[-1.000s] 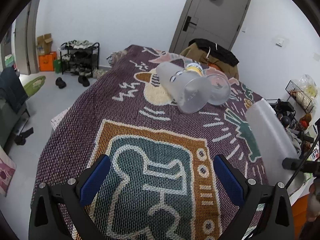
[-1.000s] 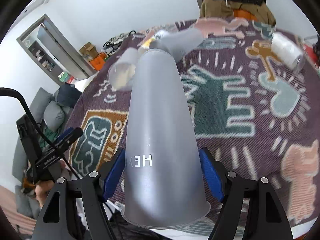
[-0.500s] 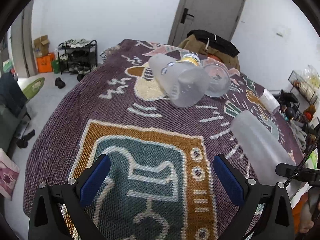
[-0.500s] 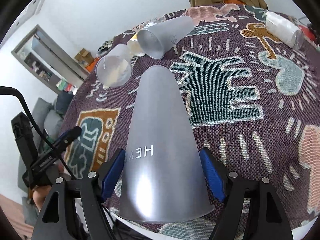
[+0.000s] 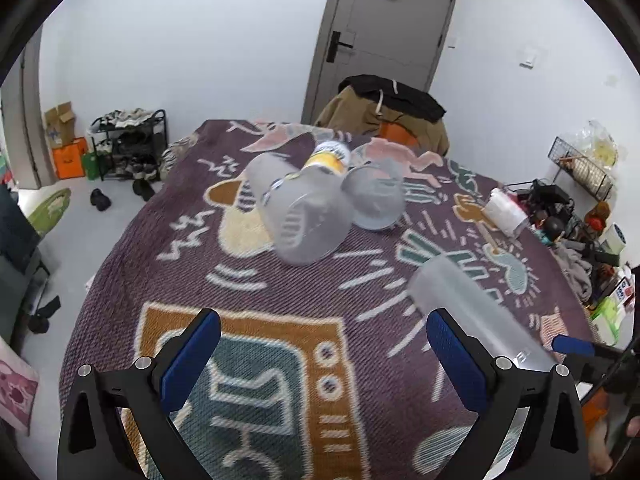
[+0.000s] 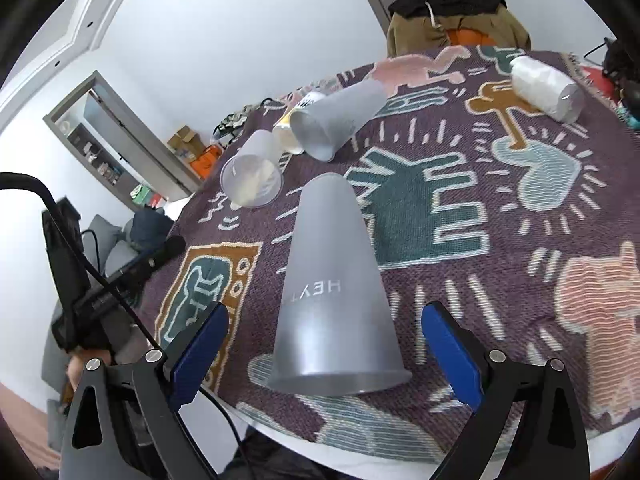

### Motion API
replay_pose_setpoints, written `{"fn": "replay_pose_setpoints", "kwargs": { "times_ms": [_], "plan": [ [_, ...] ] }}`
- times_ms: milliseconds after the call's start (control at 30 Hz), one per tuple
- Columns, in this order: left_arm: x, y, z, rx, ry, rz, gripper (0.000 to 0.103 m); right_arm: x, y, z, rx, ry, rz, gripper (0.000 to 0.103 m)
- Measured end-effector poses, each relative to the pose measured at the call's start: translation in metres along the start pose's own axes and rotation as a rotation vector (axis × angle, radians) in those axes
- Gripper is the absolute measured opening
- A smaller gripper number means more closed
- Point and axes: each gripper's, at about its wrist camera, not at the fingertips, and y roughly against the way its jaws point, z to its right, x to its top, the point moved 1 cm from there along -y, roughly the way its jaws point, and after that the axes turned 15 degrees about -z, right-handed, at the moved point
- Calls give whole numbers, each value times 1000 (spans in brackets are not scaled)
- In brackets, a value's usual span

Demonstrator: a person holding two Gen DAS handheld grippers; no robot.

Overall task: Flip cup upside down
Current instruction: 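Grasp the frosted cup with the left gripper while the right gripper releases it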

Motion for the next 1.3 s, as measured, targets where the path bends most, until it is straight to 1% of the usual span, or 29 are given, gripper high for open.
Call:
{"fn": "replay_pose_setpoints", "kwargs": {
  "times_ms": [133, 267, 467, 633, 733, 867, 967, 1100, 1233, 1300],
  "plan": [
    [12, -4, 16, -31, -23, -22, 103, -5, 18, 8, -75, -11, 79, 98],
    [23, -9, 30, -53, -39, -46, 103, -15, 35, 25, -134, -56, 153, 98],
    [35, -24, 51, -110, -45, -105, 103, -29, 52, 53, -218, -114, 220, 98],
    [44, -39, 69, -142, -45, -159, 103, -37, 65, 74, -250, -160, 292, 98],
    [51, -49, 77, -168, -41, -195, 100, -40, 68, 80, -269, -174, 321, 98],
    [59, -67, 85, -196, -15, -269, 95, -44, 66, 88, -285, -204, 340, 98],
    [63, -79, 88, -206, 8, -316, 91, -44, 61, 99, -277, -248, 327, 98],
    [66, -92, 91, -201, 18, -356, 91, -45, 58, 107, -286, -277, 326, 98],
    [66, -111, 95, -207, 35, -429, 90, -46, 57, 108, -288, -280, 322, 98],
    [67, -121, 94, -196, 53, -462, 90, -46, 56, 109, -287, -281, 318, 98]
  ]
}}
